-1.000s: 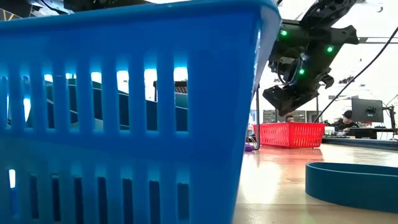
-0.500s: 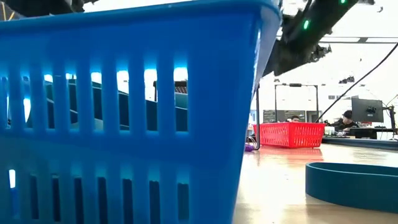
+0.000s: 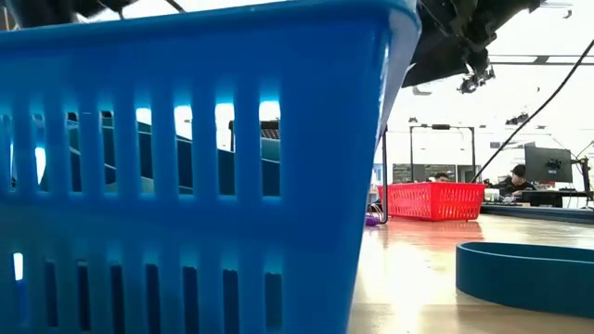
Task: Pick & Place Office Desk Supplies
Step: Put the blue rubber band into the blue bin
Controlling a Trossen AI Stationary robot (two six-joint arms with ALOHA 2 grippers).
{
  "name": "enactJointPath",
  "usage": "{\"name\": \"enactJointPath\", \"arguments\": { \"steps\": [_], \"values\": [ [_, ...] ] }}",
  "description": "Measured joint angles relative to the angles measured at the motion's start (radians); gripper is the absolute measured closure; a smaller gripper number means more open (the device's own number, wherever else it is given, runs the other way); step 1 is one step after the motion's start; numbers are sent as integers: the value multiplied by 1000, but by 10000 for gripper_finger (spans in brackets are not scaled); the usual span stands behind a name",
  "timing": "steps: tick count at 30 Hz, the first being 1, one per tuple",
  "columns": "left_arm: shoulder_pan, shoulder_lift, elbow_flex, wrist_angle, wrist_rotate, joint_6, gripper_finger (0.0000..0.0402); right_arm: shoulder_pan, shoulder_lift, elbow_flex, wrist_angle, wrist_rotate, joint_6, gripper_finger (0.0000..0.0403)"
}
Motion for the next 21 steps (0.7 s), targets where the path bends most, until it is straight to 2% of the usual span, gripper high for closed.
{"name": "enactJointPath", "arguments": {
  "steps": [7,14,21],
  "values": [
    [127,18,-54,95,11,261,270,48,115,0,181,-81,-65,159],
    [184,46,-81,257,13,320,270,88,187,0,339,-142,-165,159],
    [213,138,-85,258,20,326,270,115,202,-1,433,-141,-247,159]
  ]
}}
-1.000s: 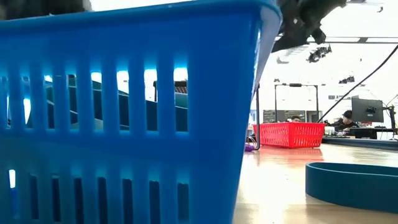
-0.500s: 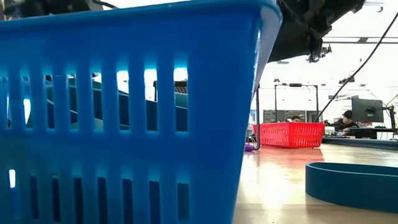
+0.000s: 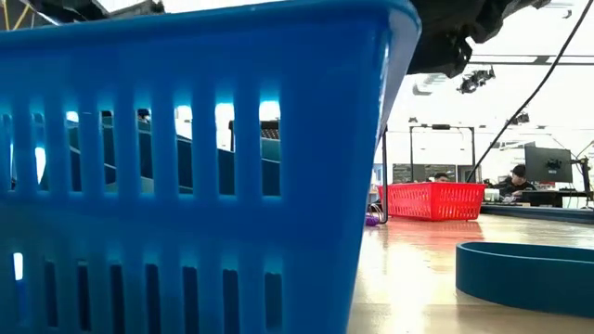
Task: Pick & Place Office Desk Supplies
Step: Put the blue rubber band into the blue bin
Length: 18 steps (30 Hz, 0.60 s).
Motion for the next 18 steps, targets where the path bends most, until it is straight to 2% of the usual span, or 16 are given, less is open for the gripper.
{"name": "enactJointPath", "arguments": {
  "steps": [11,15,18],
  "values": [
    [41,178,6,21,-4,23,270,9,0,0,43,-6,3,159],
    [42,178,4,23,-2,11,278,9,0,0,46,-6,3,159],
    [36,167,3,23,-1,-22,301,7,0,0,46,-6,3,159]
  ]
}}
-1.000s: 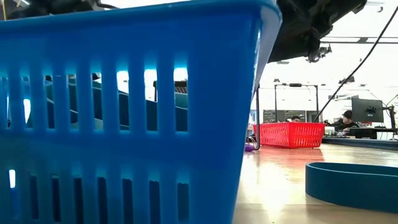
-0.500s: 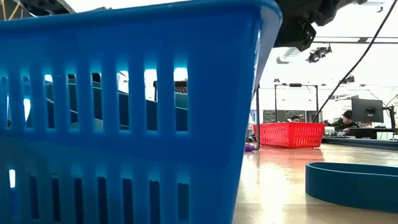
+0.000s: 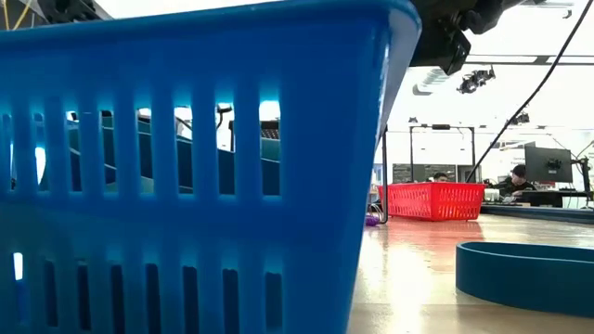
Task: Pick & Place Office Desk Supplies
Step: Put the blue rubber band into the blue bin
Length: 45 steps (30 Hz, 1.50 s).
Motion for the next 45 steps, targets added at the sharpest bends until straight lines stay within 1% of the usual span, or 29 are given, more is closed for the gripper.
{"name": "enactJointPath", "arguments": {
  "steps": [3,6,7,10,14,18,21,23,26,30,34,38,42,45],
  "values": [
    [-11,-1,0,1,-1,-24,337,-3,0,0,2,2,0,159],
    [-27,1,8,-1,-14,-64,384,-5,0,0,7,2,5,159],
    [-33,2,18,-12,-25,-79,392,-6,0,0,7,2,7,159],
    [-74,-10,75,-85,-67,-117,398,-6,0,0,7,-11,7,159],
    [-169,-35,193,-187,-90,-160,399,-5,0,0,29,-106,-16,159],
    [-287,-51,307,-158,-89,-166,400,-7,-1,0,40,-128,-17,159],
    [-383,-49,372,-86,-84,-166,400,-14,-1,0,44,-126,-18,159],
    [-441,-49,386,45,-82,-145,400,-15,-1,0,60,-124,-19,159],
    [-517,-49,386,241,-81,-67,400,-14,-1,0,96,-127,-45,159],
    [-582,-46,386,443,-78,8,400,-14,-1,0,146,-153,-70,159],
    [-645,-46,386,592,-65,70,400,-10,-1,0,158,-177,-74,159],
    [-677,-46,386,656,11,96,401,-2,-1,0,158,-180,-69,159],
    [-667,-28,386,722,17,66,401,2,-1,0,158,-180,-69,159],
    [-655,24,386,812,19,56,401,2,-1,0,158,-180,-67,159]
  ]
}}
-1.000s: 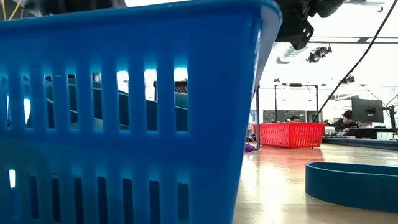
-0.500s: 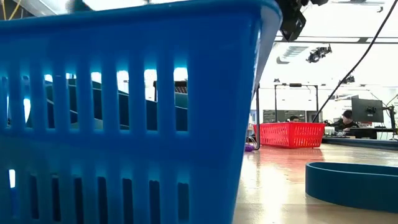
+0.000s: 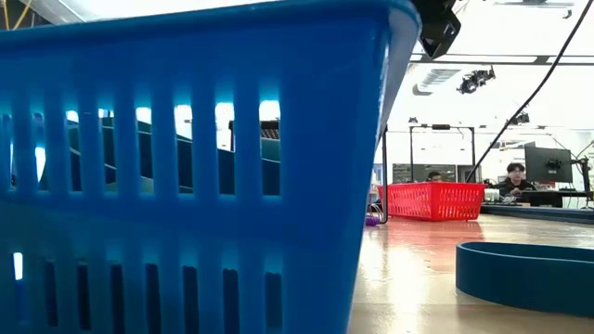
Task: Pick & Place Office Desk Supplies
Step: Put the blue rubber band into the blue bin
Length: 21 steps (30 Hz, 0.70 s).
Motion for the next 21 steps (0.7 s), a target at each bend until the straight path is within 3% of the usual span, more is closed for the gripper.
{"name": "enactJointPath", "arguments": {
  "steps": [9,15,21],
  "values": [
    [10,134,0,120,157,-58,401,7,0,0,-1,0,24,159],
    [41,205,0,132,175,-165,401,23,0,0,-1,0,26,159],
    [97,248,0,178,345,-262,401,27,0,0,6,0,36,159]
  ]
}}
